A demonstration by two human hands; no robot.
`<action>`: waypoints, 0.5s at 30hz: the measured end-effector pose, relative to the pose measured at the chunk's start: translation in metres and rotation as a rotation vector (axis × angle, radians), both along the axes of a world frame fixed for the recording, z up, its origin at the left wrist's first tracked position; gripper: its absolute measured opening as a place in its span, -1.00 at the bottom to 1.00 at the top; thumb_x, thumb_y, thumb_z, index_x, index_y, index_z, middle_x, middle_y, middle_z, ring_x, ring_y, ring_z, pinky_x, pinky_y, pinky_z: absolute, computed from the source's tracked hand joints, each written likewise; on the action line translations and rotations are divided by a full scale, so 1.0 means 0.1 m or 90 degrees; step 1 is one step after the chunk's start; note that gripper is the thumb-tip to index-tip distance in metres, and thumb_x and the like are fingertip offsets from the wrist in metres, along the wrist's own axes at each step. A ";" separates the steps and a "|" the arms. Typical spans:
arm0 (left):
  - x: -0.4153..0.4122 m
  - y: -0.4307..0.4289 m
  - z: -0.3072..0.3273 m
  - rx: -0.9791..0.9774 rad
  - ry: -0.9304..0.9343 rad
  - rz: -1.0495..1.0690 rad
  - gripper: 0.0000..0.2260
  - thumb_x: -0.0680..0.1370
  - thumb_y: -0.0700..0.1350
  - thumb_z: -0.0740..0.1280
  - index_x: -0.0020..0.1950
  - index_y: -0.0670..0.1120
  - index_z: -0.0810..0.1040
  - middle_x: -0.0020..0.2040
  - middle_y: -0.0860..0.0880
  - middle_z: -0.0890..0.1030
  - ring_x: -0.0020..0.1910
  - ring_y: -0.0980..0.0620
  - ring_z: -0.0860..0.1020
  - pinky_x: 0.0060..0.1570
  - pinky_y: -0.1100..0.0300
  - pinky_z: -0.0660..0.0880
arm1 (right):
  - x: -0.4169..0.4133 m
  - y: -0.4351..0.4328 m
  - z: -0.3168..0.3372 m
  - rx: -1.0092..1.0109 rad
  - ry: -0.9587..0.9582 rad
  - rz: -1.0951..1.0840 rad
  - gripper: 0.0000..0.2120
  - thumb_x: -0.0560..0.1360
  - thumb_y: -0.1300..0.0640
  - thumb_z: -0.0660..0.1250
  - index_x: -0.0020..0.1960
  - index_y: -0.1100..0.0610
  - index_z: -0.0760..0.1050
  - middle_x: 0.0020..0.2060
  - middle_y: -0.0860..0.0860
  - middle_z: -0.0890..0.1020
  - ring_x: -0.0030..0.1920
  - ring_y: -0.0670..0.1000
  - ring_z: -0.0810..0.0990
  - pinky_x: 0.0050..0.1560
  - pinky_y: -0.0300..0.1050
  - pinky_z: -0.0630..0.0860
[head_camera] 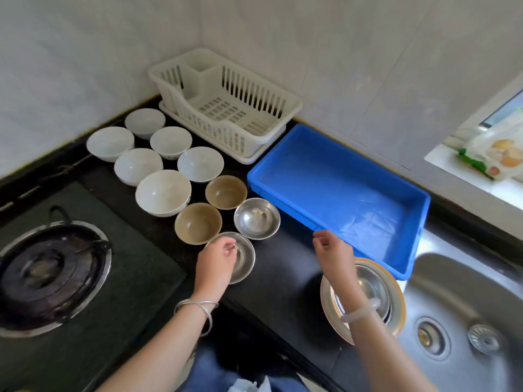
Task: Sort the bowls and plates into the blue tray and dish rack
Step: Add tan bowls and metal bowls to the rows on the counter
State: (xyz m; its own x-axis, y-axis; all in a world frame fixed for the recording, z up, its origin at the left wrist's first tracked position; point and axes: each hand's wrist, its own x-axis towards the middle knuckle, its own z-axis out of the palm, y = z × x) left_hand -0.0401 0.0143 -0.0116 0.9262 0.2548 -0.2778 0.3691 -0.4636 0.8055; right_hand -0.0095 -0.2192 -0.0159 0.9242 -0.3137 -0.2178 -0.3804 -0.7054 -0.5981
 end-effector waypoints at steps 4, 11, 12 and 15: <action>0.00 -0.50 0.01 -0.022 0.012 -0.133 -0.79 0.53 -0.20 0.30 0.15 -0.11 0.55 0.09 -0.04 0.62 -0.06 0.12 0.53 -0.01 0.29 0.39 | -0.46 -0.47 0.10 -0.090 -0.059 -0.074 -0.83 0.50 0.19 0.30 0.08 0.10 0.57 -0.07 0.09 0.69 -0.06 0.14 0.62 -0.16 -0.13 0.40; -0.11 -1.34 -0.05 0.014 0.023 -0.309 -0.70 0.52 -0.09 0.33 0.25 -0.04 0.50 0.16 0.02 0.59 0.01 0.12 0.55 0.02 0.27 0.45 | -1.09 -1.00 -0.05 -0.186 -0.023 -0.211 -0.60 0.40 0.20 0.44 0.22 0.17 0.50 0.09 0.21 0.51 0.05 0.28 0.45 0.09 0.07 0.38; -0.11 -1.44 -0.05 0.017 0.027 -0.323 -0.69 0.52 -0.07 0.33 0.25 -0.03 0.49 0.16 0.02 0.58 0.02 0.10 0.56 0.03 0.25 0.46 | -1.12 -1.02 -0.07 -0.170 -0.010 -0.221 -0.56 0.39 0.18 0.46 0.24 0.16 0.47 0.10 0.20 0.49 0.07 0.27 0.46 0.10 0.06 0.40; -0.13 -1.66 -0.07 0.011 0.034 -0.348 -0.75 0.50 -0.06 0.35 0.17 -0.05 0.51 0.10 -0.01 0.57 0.01 0.06 0.55 0.02 0.19 0.50 | -1.14 -1.04 -0.13 -0.122 -0.006 -0.255 -0.51 0.37 0.13 0.48 0.25 0.10 0.41 0.09 0.13 0.46 0.06 0.19 0.50 0.01 0.01 0.47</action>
State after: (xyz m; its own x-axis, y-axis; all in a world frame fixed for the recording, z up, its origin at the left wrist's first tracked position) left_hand -0.0527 -0.1516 -0.0189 0.9097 -0.2553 -0.3276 0.1103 -0.6118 0.7832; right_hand -0.1231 -0.3229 -0.0285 0.7235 -0.6811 -0.1128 -0.6410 -0.6020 -0.4761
